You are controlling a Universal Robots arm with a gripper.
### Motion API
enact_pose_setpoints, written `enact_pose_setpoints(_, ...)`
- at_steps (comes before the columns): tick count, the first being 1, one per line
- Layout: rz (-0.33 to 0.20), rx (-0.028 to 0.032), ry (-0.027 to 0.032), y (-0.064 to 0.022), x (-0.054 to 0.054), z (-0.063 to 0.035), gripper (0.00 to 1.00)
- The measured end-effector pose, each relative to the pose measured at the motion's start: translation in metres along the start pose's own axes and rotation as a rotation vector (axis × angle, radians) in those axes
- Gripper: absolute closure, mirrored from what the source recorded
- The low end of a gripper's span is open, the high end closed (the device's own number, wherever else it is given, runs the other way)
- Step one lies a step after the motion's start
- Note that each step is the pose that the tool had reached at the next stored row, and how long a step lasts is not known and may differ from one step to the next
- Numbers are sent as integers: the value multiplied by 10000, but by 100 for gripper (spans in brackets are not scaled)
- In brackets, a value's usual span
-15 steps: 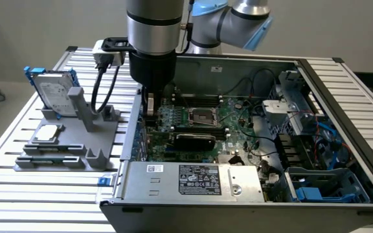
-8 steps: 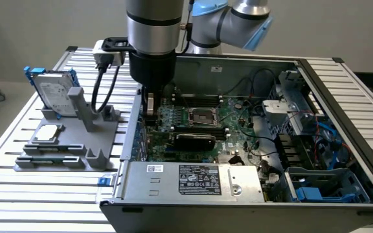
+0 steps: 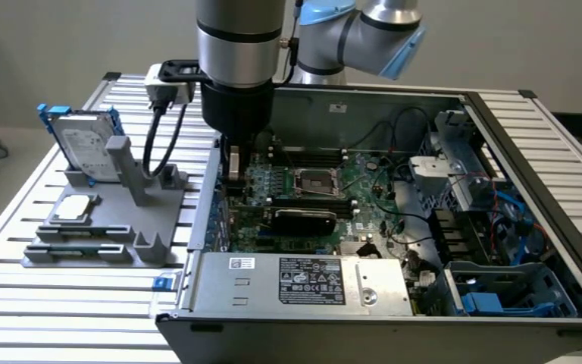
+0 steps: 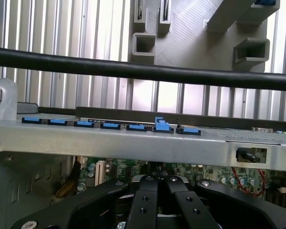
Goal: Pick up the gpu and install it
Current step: 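Press down on the gpu until it lock into place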
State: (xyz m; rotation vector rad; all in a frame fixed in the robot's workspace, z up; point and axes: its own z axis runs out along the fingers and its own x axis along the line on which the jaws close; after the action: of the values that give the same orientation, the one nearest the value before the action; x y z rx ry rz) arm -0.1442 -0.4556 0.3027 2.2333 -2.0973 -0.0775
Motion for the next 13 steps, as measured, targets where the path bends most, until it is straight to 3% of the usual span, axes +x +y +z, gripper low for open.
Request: enact_pose_setpoints(13,13,0,-25,20,-26,5,89)
